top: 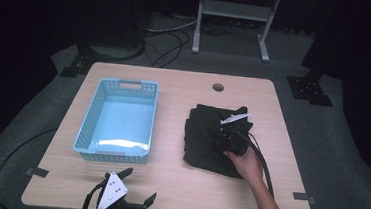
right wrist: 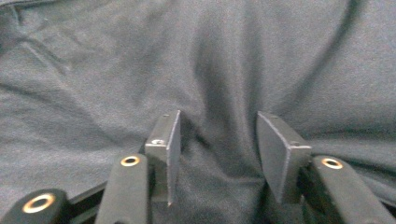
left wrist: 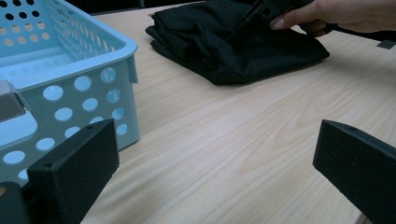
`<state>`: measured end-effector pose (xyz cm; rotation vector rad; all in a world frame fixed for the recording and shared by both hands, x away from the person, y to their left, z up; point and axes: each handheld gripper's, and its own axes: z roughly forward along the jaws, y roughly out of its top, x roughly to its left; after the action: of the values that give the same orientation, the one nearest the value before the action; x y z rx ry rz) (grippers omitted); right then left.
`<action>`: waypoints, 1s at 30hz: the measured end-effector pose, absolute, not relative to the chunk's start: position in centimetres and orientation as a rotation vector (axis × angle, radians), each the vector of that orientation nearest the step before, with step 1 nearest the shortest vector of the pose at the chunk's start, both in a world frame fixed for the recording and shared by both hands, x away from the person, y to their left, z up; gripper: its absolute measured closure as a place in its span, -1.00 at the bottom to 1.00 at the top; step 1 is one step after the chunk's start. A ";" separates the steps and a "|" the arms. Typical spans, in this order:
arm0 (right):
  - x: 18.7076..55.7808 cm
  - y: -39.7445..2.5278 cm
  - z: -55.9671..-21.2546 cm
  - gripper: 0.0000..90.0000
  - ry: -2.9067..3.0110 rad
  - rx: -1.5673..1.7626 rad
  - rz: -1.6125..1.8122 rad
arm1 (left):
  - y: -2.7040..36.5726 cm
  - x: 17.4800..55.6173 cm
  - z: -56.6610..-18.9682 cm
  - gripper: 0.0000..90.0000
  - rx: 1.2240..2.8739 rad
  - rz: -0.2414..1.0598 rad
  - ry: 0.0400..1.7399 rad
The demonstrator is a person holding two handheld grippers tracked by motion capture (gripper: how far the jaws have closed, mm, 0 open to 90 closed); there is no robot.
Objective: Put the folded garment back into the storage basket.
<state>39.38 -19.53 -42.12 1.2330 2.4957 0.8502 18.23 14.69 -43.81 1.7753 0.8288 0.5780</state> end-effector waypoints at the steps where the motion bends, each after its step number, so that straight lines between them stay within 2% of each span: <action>1: 39.4 -19.5 -42.1 0.23 2.499 1.229 0.853 | 14.7 18.2 -43.8 -1.00 1.774 0.578 0.829; 4: 39.3 -19.4 -42.0 0.42 2.515 1.224 0.860 | 14.6 18.2 -43.8 -1.00 1.778 0.576 0.826; 14: 38.9 -19.2 -42.0 0.70 2.487 1.240 0.867 | 14.5 18.2 -43.8 -1.00 1.782 0.574 0.822; 18: 38.7 -19.3 -41.8 0.73 2.491 1.236 0.882 | 14.4 18.2 -43.8 -1.00 1.790 0.577 0.816; 30: 37.2 -21.7 -40.8 0.78 2.389 1.370 1.201 | 14.7 18.2 -43.8 -1.00 1.774 0.573 0.829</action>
<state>37.23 -21.68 -40.75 1.3704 2.3891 1.2009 18.20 14.70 -43.76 1.7743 0.8289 0.5731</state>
